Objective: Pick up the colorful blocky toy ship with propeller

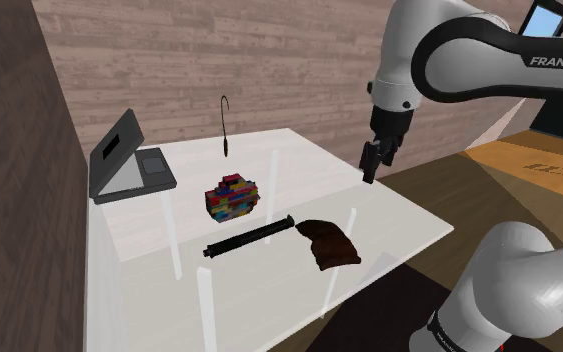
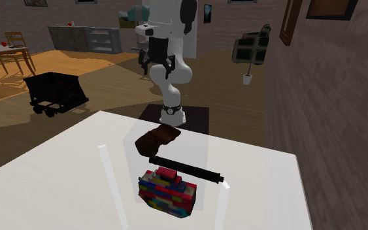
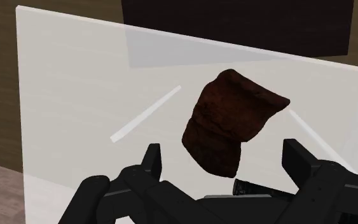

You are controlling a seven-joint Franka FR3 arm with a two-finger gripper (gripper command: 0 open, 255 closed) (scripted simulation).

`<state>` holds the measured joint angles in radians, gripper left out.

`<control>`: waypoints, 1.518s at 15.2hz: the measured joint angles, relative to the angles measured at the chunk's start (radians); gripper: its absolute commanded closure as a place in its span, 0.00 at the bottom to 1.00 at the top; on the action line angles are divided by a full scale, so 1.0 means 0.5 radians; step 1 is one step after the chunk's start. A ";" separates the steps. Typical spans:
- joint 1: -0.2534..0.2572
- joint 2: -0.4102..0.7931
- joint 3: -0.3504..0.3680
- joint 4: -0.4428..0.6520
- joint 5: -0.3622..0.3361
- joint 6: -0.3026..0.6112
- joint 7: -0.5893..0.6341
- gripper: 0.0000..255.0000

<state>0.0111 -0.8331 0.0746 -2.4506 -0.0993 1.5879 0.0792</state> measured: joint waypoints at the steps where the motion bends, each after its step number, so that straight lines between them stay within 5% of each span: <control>1: 0.000 0.000 0.000 0.000 0.000 0.000 0.000 0.00; 11: -0.032 0.762 0.127 0.423 0.077 0.259 0.246 0.00; 23: -0.028 1.788 0.232 1.338 0.045 0.264 0.555 0.00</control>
<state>-0.0027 0.0609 0.1904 -1.7815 -0.0765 1.7201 0.3568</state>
